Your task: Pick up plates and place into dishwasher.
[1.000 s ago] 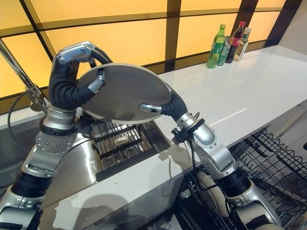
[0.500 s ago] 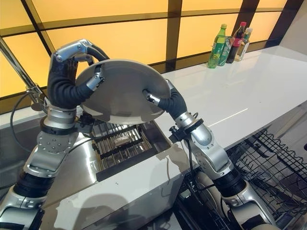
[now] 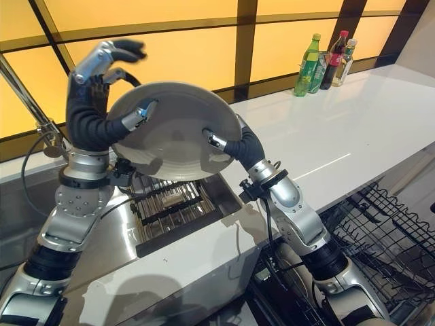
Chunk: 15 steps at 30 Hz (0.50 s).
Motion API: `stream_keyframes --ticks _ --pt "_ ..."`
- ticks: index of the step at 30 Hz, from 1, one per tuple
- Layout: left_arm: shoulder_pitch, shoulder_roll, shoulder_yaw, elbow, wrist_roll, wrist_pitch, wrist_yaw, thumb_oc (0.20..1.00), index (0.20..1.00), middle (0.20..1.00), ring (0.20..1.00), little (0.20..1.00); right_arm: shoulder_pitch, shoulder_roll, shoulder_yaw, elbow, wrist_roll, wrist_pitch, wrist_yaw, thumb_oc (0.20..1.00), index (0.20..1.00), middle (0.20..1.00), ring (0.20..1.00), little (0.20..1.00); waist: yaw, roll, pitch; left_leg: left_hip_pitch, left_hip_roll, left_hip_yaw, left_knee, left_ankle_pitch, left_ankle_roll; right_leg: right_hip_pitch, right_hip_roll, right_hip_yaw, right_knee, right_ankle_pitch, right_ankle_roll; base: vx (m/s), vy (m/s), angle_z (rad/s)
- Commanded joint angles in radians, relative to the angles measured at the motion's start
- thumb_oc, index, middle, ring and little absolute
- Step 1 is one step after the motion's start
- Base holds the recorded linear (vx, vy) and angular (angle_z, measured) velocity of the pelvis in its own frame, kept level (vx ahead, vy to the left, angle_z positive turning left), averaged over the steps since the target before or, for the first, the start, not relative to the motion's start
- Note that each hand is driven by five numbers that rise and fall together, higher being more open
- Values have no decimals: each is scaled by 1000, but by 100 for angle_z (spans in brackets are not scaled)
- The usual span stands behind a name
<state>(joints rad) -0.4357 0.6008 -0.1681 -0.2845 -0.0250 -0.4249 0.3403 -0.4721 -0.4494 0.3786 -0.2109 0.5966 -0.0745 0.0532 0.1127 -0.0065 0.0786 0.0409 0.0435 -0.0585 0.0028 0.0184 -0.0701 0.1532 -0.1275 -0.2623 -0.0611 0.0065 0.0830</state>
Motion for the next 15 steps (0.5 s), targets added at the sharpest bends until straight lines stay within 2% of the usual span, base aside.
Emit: stream_keyframes --ticks 1,7,15 --pt "-15 -11 68 58 -18 -8 90 1000 1000 1000 1000 1000 9 5 -73 -68 -56 -55 -34 200 200 200 200 200 -12 13 -60 -16 53 23 -23 -2 -29 -38 -50 -3 188 -126 36 0 0 0" --pt "60 -4 197 70 2 -13 174 1000 1000 1000 1000 1000 99 -62 -182 -64 -125 -40 -39 200 200 200 200 200 -35 11 -61 -24 61 43 -18 7 -31 -51 -49 12 173 -103 37 -3 -4 -2" --pt "145 37 315 79 -27 -1 170 1000 1000 1000 1000 1000 217 -185 -335 -16 -243 -46 -97 200 200 200 200 200 -69 1 -61 -13 66 78 -13 -9 -30 -61 -54 38 154 -84 46 36 -24 -10"
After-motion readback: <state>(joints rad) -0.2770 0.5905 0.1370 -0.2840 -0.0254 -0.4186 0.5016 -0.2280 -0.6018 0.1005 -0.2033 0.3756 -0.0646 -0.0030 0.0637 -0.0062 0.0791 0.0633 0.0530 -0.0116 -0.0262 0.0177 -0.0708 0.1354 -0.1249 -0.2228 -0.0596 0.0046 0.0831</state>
